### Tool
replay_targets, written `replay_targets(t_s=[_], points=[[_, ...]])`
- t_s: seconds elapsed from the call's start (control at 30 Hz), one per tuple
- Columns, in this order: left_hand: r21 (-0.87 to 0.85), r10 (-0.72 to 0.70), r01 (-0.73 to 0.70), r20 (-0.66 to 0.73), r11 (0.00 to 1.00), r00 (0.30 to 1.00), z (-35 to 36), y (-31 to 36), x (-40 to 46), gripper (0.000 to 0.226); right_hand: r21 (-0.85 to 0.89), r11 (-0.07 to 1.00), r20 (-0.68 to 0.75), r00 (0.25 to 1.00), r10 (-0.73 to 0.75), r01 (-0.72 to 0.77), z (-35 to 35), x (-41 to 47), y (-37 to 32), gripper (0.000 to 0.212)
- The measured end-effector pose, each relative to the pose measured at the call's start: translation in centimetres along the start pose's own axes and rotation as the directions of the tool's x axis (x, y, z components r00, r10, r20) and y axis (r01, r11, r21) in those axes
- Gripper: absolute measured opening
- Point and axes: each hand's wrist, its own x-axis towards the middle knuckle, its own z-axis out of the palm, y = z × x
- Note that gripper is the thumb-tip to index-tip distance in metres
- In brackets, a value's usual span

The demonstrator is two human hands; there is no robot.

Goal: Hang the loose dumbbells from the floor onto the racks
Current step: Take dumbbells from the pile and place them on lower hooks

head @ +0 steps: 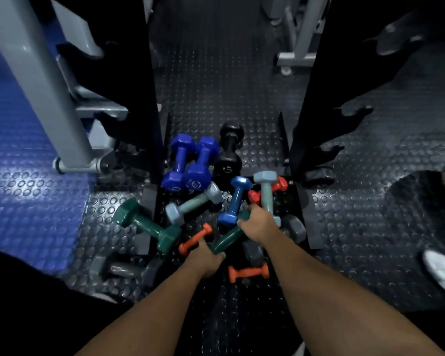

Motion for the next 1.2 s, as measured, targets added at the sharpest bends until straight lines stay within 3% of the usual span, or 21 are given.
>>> replay_targets(t_s=[0.17,0.3,0.4,0.57,0.73,1.0,1.2], points=[[-0.138,-0.005,-0.007,-0.086,0.990,0.996,-1.3,1.4,2.8,0.088,-0.123,0.992,0.052,0.998,-0.027,0.034,-1.9,1.6,-0.5,0.068],[-0.062,-0.006,-0.006,-0.186,0.998,0.982,-1.2,1.3,1.9,0.070,-0.125,0.992,0.013,1.000,-0.022,0.024,-1.0,1.0,-0.1,0.044],[0.043,0.020,-0.008,-0.277,0.999,0.961,-2.1,1.7,1.4,0.057,-0.074,0.997,-0.035,0.999,-0.038,0.035,-0.4,0.3,0.4,0.040],[-0.035,0.078,-0.099,-0.390,0.994,0.918,-3.7,2.8,0.1,0.041,0.231,0.973,-0.170,0.985,0.039,0.001,-1.5,-1.7,1.2,0.056],[-0.108,0.129,-0.208,-0.496,0.972,0.859,-4.8,5.1,-2.0,0.050,0.456,0.886,-0.310,0.948,0.069,0.085,-3.6,-3.5,0.7,0.045],[-0.081,0.261,-0.388,-0.613,0.918,0.746,-6.9,11.1,-4.9,0.062,0.475,0.857,-0.559,0.821,0.118,0.201,-8.6,-4.8,-0.5,0.060],[-0.161,0.250,-0.407,-0.575,0.899,0.779,-5.9,16.1,-6.5,0.035,0.476,0.858,-0.682,0.697,0.223,0.192,-12.2,-5.8,1.3,0.055]])
